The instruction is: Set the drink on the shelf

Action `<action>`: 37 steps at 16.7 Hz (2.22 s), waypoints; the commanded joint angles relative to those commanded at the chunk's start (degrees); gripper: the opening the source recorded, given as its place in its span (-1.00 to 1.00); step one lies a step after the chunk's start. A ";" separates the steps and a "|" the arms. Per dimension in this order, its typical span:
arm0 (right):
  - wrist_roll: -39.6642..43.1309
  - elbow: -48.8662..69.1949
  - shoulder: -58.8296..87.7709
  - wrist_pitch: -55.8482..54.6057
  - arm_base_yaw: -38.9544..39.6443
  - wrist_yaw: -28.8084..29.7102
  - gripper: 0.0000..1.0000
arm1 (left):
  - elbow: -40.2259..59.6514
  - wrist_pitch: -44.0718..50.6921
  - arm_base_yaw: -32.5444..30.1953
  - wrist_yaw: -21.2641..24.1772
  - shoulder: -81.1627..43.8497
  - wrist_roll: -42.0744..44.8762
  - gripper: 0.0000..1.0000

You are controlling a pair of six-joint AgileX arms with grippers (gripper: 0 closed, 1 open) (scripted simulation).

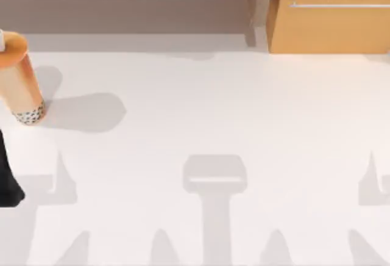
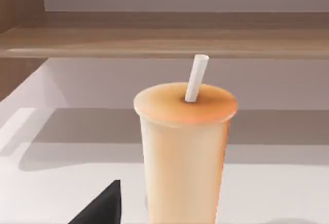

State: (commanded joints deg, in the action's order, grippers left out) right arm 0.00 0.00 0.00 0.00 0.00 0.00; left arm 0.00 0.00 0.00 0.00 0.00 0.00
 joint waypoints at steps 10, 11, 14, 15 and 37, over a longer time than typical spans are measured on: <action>0.00 0.00 0.00 0.00 0.00 0.00 1.00 | 0.91 -16.62 1.20 1.81 -20.19 0.54 1.00; 0.00 0.00 0.00 0.00 0.00 0.00 1.00 | 1.20 -19.95 1.37 2.14 -24.51 0.50 1.00; 0.00 0.00 0.00 0.00 0.00 0.00 1.00 | 1.93 -28.36 2.04 2.91 -34.73 0.78 1.00; 0.00 0.00 0.00 0.00 0.00 0.00 1.00 | 2.15 -30.97 2.33 3.09 -37.69 0.93 1.00; 0.00 0.00 0.00 0.00 0.00 0.00 1.00 | 8.22 -88.48 6.32 8.81 -102.69 1.10 1.00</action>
State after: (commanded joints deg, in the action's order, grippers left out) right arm 0.00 0.00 0.00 0.00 0.00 0.00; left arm 8.22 -88.48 6.32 8.81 -102.69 1.10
